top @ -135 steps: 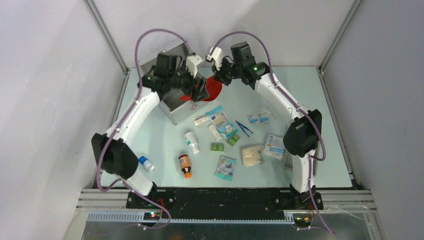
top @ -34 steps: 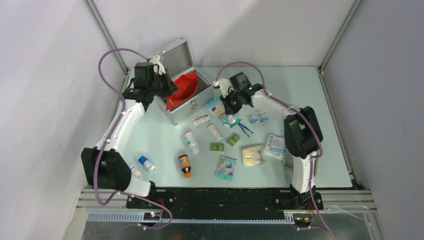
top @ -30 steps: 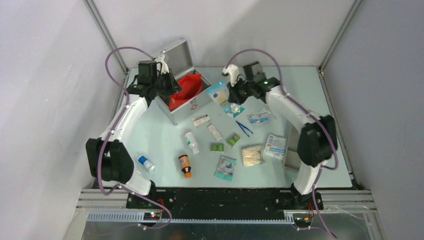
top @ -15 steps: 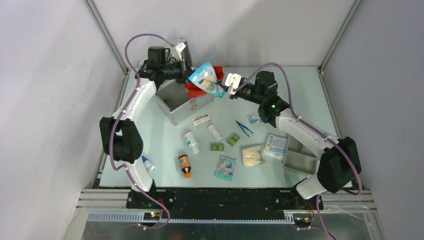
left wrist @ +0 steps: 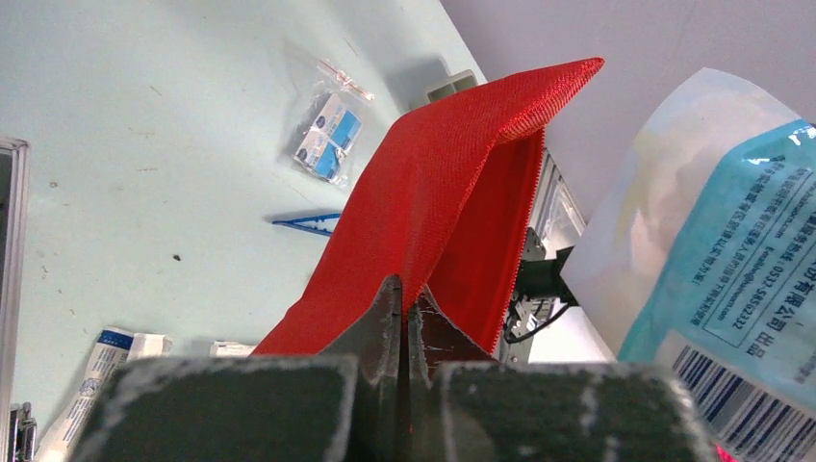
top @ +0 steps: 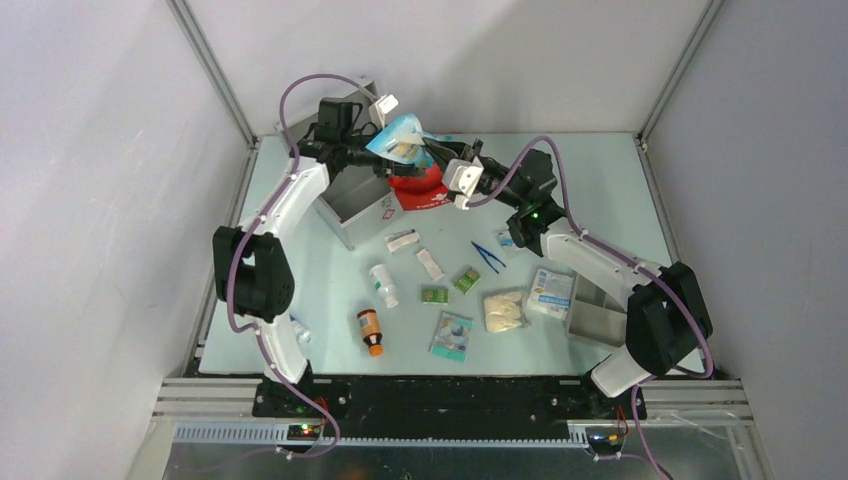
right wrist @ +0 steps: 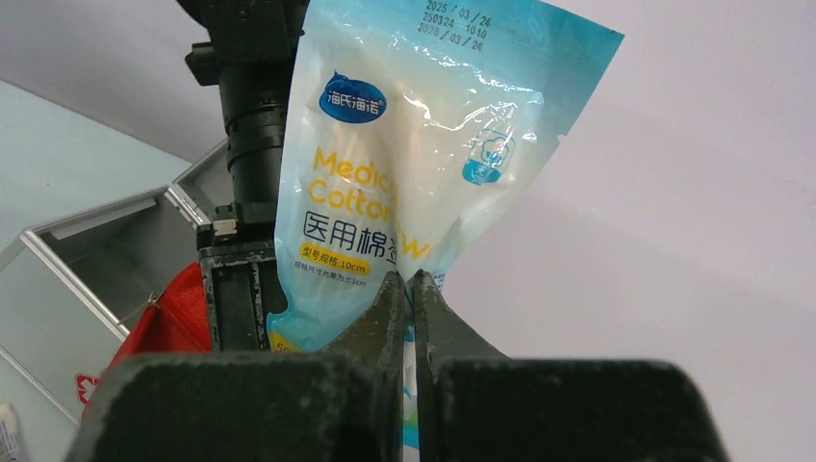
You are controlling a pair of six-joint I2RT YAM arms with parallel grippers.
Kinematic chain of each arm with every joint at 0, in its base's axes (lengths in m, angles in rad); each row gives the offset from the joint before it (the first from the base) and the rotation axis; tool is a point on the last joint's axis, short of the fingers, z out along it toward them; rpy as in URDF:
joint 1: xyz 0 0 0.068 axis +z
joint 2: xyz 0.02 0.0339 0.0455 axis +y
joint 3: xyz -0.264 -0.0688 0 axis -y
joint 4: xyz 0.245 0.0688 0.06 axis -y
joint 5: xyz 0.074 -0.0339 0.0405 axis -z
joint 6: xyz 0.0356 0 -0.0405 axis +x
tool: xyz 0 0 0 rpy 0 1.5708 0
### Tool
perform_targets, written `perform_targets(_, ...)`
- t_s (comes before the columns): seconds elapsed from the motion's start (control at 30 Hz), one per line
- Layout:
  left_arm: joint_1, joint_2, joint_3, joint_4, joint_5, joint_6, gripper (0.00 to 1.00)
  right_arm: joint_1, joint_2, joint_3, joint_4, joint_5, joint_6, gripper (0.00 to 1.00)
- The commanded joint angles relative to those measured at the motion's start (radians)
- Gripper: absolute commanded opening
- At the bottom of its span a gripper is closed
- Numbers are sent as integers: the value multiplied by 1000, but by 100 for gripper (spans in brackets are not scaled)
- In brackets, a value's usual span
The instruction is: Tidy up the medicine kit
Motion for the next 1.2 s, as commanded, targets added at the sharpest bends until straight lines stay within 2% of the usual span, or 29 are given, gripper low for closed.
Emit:
perform_targets(0.0, 4, -15, 23, 20, 70, -8, 0, -6, -2, -27, 99, -45, -74, 0)
perform_targets(0.2, 12, -26, 15, 20, 80, 0, 0, -45, -39, -80, -22, -131, -162, 0)
perform_targets(0.5, 12, -19, 15, 20, 93, -2, 0, -78, -87, -110, -315, -151, -442, 0)
perform_targets(0.6, 12, -9, 19, 20, 97, -12, 0, -82, -100, -110, -452, -147, -587, 0)
perform_targets(0.77, 8, 15, 27, 21, 104, -30, 0, -69, -97, -107, -562, -25, -734, 0)
perform_targets(0.87, 2, 31, 36, 21, 110, -34, 0, -44, -82, -99, -475, 100, -634, 0)
perform_targets(0.93, -6, 41, 48, 23, 126, -36, 0, -20, -53, -81, -445, 193, -637, 0)
perform_targets(1.07, -18, 63, 63, 21, 144, -47, 0, 14, 36, -23, -564, 363, -827, 0)
perform_targets(1.17, -22, 87, 69, 21, 149, -73, 0, 23, 100, 62, -760, 449, -911, 0)
